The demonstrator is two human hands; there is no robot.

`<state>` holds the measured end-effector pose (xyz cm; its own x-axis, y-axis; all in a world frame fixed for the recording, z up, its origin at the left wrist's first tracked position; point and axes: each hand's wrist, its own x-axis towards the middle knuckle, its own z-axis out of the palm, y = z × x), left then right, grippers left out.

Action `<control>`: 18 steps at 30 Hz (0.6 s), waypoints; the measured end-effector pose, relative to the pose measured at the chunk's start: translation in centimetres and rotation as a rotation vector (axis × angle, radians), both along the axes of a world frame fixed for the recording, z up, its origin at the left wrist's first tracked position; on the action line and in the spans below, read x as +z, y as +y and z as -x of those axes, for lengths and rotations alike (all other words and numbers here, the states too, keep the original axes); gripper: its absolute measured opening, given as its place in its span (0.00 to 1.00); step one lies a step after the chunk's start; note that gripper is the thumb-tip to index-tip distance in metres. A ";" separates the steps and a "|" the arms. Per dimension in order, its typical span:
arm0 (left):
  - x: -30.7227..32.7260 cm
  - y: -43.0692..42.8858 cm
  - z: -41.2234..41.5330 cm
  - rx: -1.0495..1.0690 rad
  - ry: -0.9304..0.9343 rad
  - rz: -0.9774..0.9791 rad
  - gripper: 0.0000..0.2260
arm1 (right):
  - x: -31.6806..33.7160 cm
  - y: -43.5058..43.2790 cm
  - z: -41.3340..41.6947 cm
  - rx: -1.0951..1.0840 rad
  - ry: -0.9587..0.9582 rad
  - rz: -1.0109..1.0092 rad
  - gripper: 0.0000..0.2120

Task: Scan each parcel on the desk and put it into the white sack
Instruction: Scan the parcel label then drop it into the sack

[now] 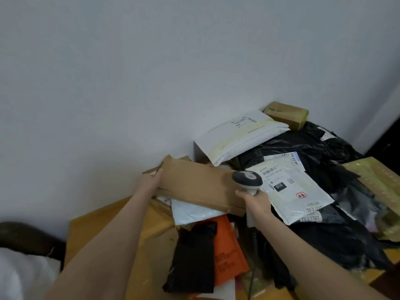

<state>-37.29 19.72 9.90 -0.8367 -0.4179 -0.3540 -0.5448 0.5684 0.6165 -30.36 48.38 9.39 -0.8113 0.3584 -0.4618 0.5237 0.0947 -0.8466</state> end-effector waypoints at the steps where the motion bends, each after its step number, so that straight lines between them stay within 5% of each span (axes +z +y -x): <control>1: 0.1 -1.1 -0.5 0.015 0.001 -0.015 0.27 | 0.1 -0.4 0.0 0.004 -0.004 -0.001 0.19; 11: 4.4 -12.5 -6.9 0.267 0.147 -0.437 0.14 | 2.2 -8.5 -1.7 0.055 0.039 0.076 0.18; 18: 10.1 -16.3 -10.2 0.167 0.606 -0.466 0.22 | 4.5 -14.7 -3.9 0.015 0.121 0.241 0.16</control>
